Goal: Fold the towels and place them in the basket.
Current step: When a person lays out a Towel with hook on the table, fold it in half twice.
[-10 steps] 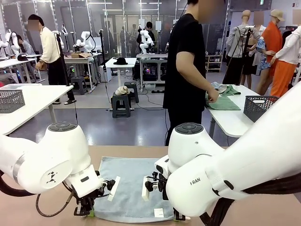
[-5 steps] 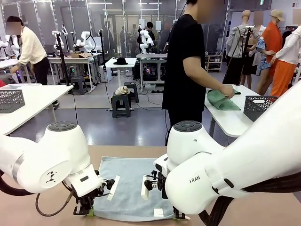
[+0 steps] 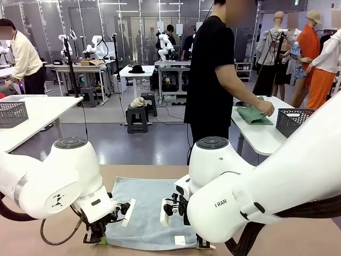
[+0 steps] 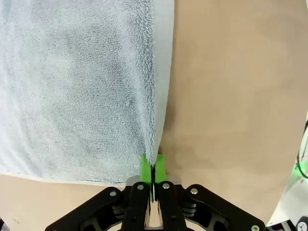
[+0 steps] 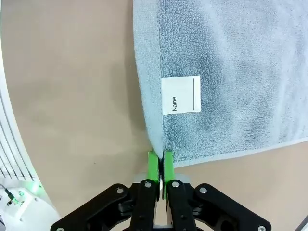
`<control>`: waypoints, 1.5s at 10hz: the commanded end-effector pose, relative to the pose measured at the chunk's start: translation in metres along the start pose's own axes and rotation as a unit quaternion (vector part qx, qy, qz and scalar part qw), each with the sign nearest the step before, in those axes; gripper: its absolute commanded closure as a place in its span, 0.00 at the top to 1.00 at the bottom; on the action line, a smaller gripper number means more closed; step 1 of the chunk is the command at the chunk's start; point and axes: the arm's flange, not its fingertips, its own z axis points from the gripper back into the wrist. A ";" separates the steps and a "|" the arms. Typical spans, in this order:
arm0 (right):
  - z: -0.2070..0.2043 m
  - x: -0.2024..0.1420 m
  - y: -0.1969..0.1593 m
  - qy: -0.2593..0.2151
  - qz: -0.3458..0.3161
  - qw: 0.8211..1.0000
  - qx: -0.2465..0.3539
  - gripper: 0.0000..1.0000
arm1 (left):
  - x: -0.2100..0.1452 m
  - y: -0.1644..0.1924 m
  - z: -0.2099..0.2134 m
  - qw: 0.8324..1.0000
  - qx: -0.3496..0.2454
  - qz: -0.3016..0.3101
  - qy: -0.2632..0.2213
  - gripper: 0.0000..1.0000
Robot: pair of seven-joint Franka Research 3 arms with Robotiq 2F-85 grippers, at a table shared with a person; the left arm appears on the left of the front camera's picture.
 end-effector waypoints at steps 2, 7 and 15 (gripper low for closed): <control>0.008 -0.004 -0.008 -0.014 0.028 1.000 0.000 0.05 | 0.004 0.006 0.016 0.999 -0.018 -0.015 -0.038 0.03; 0.050 0.001 -0.028 -0.013 0.043 0.999 -0.023 0.05 | 0.006 0.028 0.052 0.999 -0.007 -0.023 -0.026 0.03; 0.072 0.007 -0.113 -0.028 0.050 0.998 -0.027 0.05 | -0.002 0.109 0.071 0.999 0.023 -0.036 -0.021 0.03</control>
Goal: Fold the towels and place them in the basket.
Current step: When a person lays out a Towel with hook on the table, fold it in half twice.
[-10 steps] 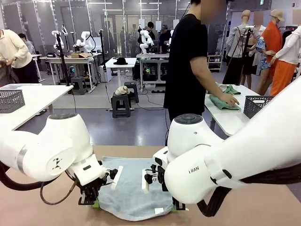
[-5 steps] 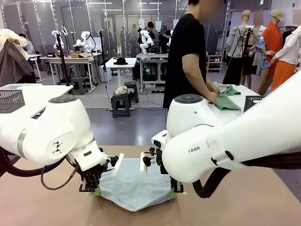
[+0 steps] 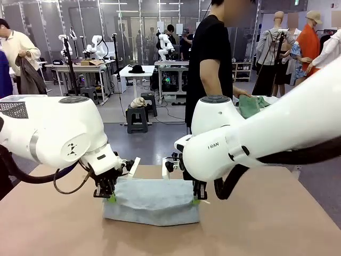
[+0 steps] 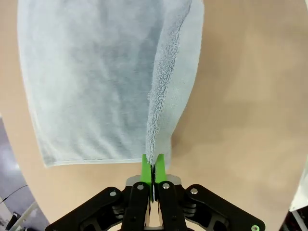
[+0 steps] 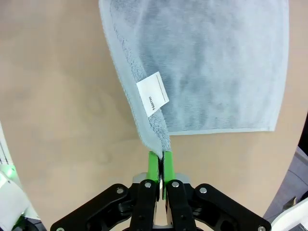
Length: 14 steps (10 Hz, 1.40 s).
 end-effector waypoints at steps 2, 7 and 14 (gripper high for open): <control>-0.010 0.001 -0.048 -0.003 0.010 1.000 0.014 0.05 | -0.009 0.046 -0.006 1.000 -0.014 -0.008 0.008 0.03; -0.029 -0.004 -0.119 -0.002 0.018 1.000 0.003 0.05 | -0.025 0.117 -0.032 0.999 -0.006 0.016 0.032 0.03; -0.053 -0.006 -0.131 -0.009 0.027 0.999 -0.041 0.29 | -0.028 0.136 -0.054 0.996 0.069 0.006 0.050 0.23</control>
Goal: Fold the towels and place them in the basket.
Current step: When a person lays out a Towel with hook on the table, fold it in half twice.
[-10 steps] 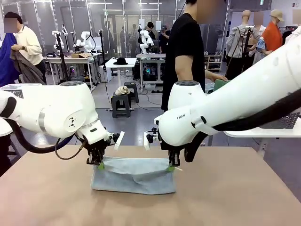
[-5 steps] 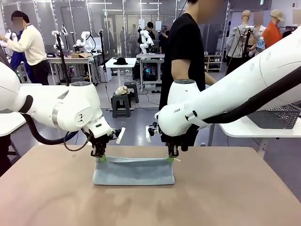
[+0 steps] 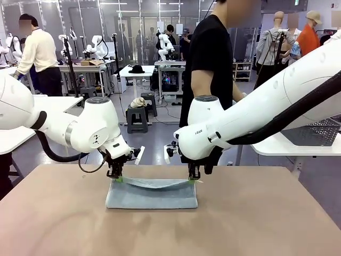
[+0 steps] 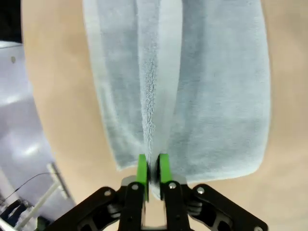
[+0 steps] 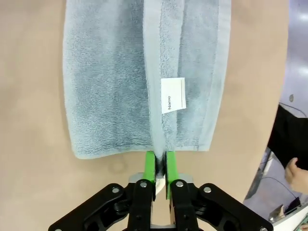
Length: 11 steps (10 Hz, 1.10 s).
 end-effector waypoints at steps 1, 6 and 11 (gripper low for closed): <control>0.004 -0.004 0.005 -0.002 0.008 1.000 -0.025 0.45 | 0.000 -0.002 0.010 0.999 0.050 0.004 0.014 0.38; 0.053 -0.007 0.012 -0.001 -0.048 0.998 -0.045 0.46 | -0.013 -0.017 0.073 0.995 0.101 0.010 0.000 0.61; 0.156 0.001 0.071 -0.003 -0.333 0.943 -0.018 0.46 | -0.055 -0.046 0.193 0.986 -0.021 0.091 -0.137 0.61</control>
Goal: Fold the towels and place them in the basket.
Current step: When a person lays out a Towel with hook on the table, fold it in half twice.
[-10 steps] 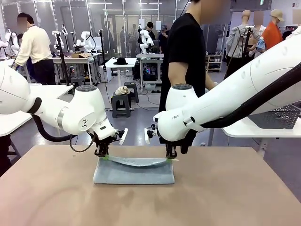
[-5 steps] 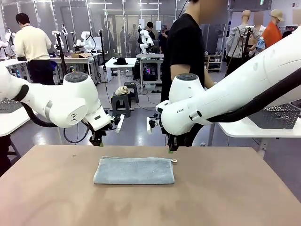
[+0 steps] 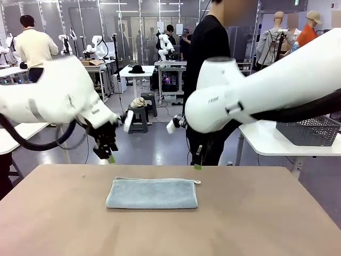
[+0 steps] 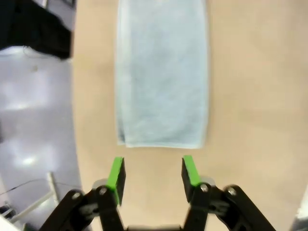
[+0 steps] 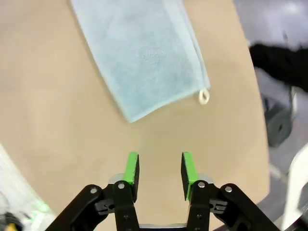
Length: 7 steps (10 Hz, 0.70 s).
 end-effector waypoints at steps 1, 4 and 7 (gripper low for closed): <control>0.021 -0.007 0.019 -0.011 -0.110 0.994 -0.005 0.46 | -0.041 0.001 0.053 0.998 -0.032 0.045 -0.044 0.61; 0.028 -0.019 0.020 -0.038 -0.253 0.966 0.031 0.46 | -0.088 -0.006 0.092 0.991 -0.029 0.084 -0.100 0.61; 0.022 -0.040 0.029 -0.076 -0.329 0.940 0.052 0.46 | -0.163 -0.014 0.100 0.970 -0.052 0.112 -0.208 0.61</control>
